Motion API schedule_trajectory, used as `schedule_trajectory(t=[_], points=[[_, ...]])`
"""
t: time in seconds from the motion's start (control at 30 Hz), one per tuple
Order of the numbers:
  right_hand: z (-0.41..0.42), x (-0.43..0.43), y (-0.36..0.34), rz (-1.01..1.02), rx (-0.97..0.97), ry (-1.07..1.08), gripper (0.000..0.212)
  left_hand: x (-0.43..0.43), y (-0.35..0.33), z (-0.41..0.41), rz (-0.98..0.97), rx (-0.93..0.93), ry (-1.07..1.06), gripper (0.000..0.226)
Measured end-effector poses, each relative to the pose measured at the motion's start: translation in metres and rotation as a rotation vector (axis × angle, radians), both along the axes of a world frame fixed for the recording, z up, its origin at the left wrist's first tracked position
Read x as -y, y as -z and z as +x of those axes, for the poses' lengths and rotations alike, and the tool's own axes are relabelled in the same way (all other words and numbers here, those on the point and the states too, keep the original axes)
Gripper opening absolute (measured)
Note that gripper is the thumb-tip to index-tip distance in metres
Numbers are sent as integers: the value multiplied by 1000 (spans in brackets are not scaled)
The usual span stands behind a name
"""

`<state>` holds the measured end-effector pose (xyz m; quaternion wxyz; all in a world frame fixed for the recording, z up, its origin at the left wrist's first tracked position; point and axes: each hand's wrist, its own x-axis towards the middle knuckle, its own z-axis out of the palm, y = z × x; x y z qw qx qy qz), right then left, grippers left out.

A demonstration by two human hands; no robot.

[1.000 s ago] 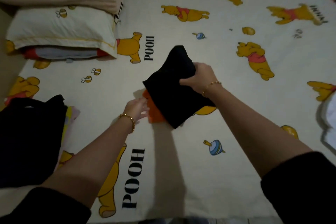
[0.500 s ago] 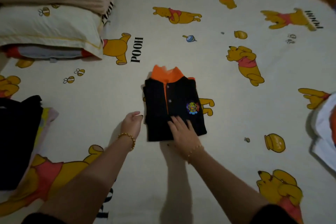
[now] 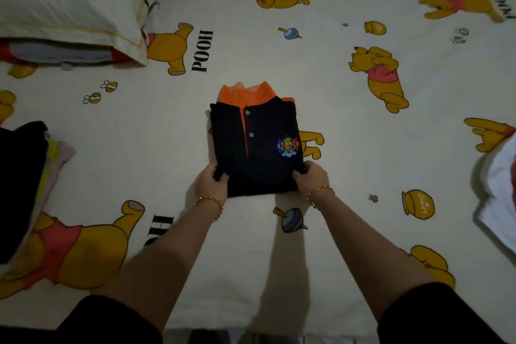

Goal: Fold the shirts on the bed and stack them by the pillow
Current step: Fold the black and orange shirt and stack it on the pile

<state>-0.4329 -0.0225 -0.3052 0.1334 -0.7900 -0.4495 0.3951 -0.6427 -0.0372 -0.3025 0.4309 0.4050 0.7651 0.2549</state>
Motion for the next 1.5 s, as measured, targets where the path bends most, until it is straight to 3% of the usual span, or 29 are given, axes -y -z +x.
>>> schedule_trajectory(t=[0.13, 0.2, 0.3, 0.37, 0.47, 0.6, 0.73, 0.83, 0.93, 1.07, 1.17, 1.33, 1.5], points=[[10, 22, -9, -106, -54, -144, 30, 14, -3, -15, -27, -41, 60, 26], [17, 43, -13, -243, -90, -297, 29, 27, -2, -28, -141, -37, 153, 29], [23, 76, -13, -357, -77, -429, 33, 48, -8, -41, -417, 123, 223, 37], [20, 92, -9, -172, -55, -240, 38, 57, -10, -43, -434, 109, 241, 32], [6, 97, -4, 130, -7, 100, 37, 56, -14, -39, -199, -18, 90, 35], [-6, 89, 4, 194, -36, 188, 22, 47, -17, -20, -60, -1, 38, 18], [-6, 91, -4, 318, -249, 323, 11, 49, -25, -9, 40, 141, -107, 14], [-3, 100, 1, 215, -385, 410, 13, 60, -22, -7, -20, 142, -139, 20], [0, 108, 10, 82, -310, 447, 15, 69, -13, -14, -112, 81, -122, 22], [-3, 106, 6, 228, -218, 452, 18, 71, -6, -22, -62, -28, -120, 27], [-7, 97, 3, 228, -202, 370, 15, 65, -8, -19, -17, -40, -126, 24], [-6, 90, 6, 180, -407, 467, 16, 62, -13, -8, 31, -75, -140, 18], [-7, 74, 5, 158, -212, 405, 19, 51, -11, -9, -11, -182, -57, 31]])
